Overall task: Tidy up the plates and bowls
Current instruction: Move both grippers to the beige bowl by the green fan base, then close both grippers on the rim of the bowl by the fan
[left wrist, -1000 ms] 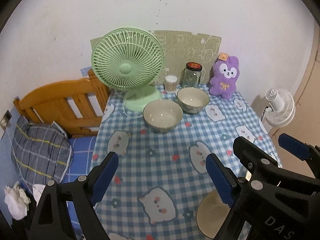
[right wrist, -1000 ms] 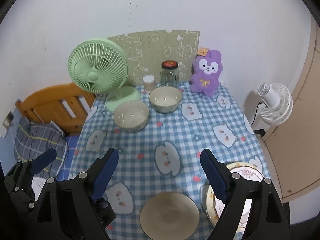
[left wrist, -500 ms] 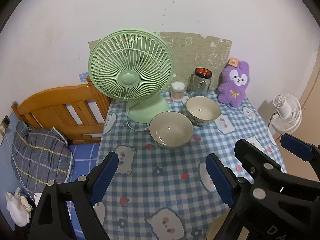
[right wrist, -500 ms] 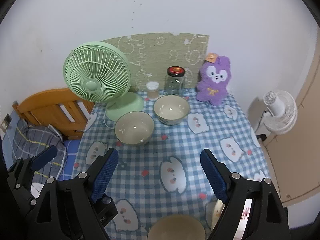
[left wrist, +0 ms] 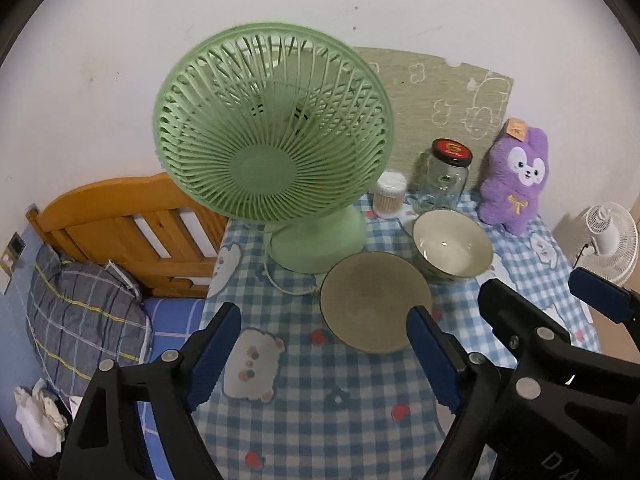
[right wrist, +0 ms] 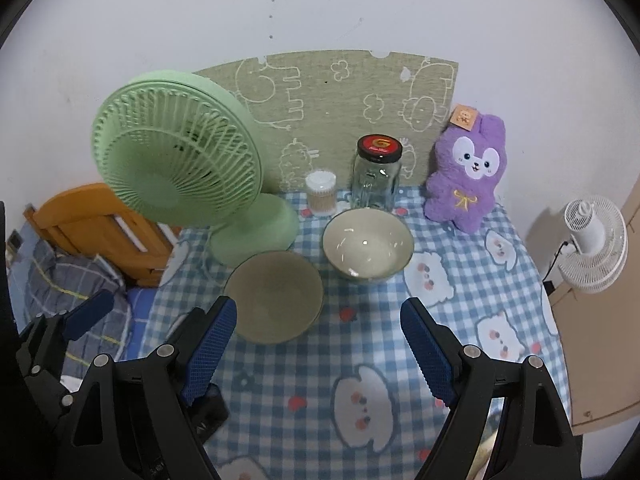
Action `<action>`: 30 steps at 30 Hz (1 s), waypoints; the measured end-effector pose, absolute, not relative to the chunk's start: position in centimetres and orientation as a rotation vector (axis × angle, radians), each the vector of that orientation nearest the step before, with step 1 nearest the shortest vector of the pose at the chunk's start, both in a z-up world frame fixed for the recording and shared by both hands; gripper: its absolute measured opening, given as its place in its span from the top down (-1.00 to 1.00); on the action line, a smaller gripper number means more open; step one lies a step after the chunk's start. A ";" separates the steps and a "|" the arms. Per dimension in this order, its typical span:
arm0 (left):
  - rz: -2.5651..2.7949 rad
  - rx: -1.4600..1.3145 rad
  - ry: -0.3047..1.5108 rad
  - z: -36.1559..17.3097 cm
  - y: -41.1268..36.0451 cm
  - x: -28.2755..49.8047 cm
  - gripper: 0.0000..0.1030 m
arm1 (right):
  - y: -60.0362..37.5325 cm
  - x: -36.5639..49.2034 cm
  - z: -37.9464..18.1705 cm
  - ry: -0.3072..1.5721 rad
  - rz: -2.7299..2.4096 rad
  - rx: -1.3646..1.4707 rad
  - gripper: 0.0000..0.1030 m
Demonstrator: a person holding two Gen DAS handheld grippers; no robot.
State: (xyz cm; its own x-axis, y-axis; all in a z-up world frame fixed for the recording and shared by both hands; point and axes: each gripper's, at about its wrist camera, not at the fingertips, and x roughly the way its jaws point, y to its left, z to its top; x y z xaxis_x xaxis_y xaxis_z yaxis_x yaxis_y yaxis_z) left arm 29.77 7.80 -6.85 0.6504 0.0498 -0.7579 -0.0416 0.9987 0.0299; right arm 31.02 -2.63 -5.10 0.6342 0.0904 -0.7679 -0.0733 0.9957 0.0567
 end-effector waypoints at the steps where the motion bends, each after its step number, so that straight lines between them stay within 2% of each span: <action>1: 0.052 0.007 0.865 -7.2 7.9 30.2 -0.66 | -2.5 31.5 -5.4 0.881 0.100 0.017 -0.67; 7: 0.065 0.009 0.891 -9.4 8.1 32.2 -0.59 | -2.2 33.8 -7.9 0.900 0.118 0.006 -0.63; 11: 0.089 0.029 0.900 -11.2 8.0 33.5 -0.37 | -1.9 35.2 -9.6 0.922 0.128 -0.005 -0.38; 18: 0.104 0.022 0.939 -14.5 8.3 35.6 -0.15 | -1.9 37.4 -13.1 0.966 0.138 -0.003 -0.21; 20: 0.112 0.018 0.951 -15.4 8.5 36.1 -0.02 | -1.8 38.1 -14.2 0.981 0.138 -0.011 -0.09; 22: 0.109 0.014 0.958 -16.2 8.6 36.4 0.11 | -1.8 38.7 -15.1 0.991 0.145 -0.012 -0.05; 30: 0.130 -0.077 0.967 -18.2 9.7 37.8 0.26 | -1.6 40.9 -18.4 1.041 0.158 -0.037 0.25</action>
